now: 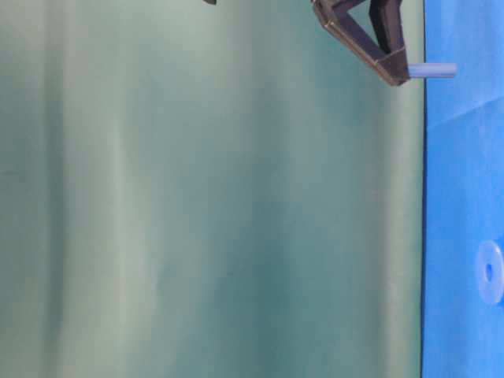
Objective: Insert the shaft placed at a random location into the center hole of the small gear at another random location.
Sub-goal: 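Lift the shaft and carry it left toward the blue gear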
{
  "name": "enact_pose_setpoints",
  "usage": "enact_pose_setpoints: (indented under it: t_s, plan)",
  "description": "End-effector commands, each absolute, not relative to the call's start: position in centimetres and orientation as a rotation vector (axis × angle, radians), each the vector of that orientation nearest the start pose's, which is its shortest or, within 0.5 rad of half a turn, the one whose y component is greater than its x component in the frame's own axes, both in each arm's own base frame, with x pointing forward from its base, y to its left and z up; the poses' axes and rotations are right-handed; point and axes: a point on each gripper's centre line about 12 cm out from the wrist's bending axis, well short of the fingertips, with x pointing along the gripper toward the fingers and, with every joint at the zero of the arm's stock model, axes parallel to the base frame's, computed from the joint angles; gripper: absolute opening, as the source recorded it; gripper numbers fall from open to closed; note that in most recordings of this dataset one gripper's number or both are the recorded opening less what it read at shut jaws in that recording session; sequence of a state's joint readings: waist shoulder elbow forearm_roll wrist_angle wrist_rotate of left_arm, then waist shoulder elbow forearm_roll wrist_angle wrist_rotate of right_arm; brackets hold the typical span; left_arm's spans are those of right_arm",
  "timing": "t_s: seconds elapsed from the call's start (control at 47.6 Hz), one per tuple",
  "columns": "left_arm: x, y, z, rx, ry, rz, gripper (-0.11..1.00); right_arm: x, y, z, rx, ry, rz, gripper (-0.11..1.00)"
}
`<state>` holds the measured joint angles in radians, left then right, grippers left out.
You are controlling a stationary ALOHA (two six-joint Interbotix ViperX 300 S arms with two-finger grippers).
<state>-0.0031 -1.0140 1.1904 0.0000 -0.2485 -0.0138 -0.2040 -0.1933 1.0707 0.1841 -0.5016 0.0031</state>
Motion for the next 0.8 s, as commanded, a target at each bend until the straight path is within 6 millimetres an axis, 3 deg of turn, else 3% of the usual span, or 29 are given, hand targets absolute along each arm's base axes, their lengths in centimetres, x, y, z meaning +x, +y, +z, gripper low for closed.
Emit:
enact_pose_setpoints:
  t_s: [0.0,0.21,0.778]
  plan:
    - [19.1,-0.1,29.6,-0.012,-0.083,-0.004,0.0,29.8,-7.1,16.9,0.18,0.323,-0.314,0.03]
    - [19.1,-0.1,29.6,-0.012,-0.084,-0.004,0.0,31.8,-6.9,17.3,0.176,0.307,-0.296,0.03]
    - [19.1,0.0,29.5,-0.012,-0.081,-0.002,0.0,43.5,-5.4,19.4,0.149,0.269,-0.193,0.03]
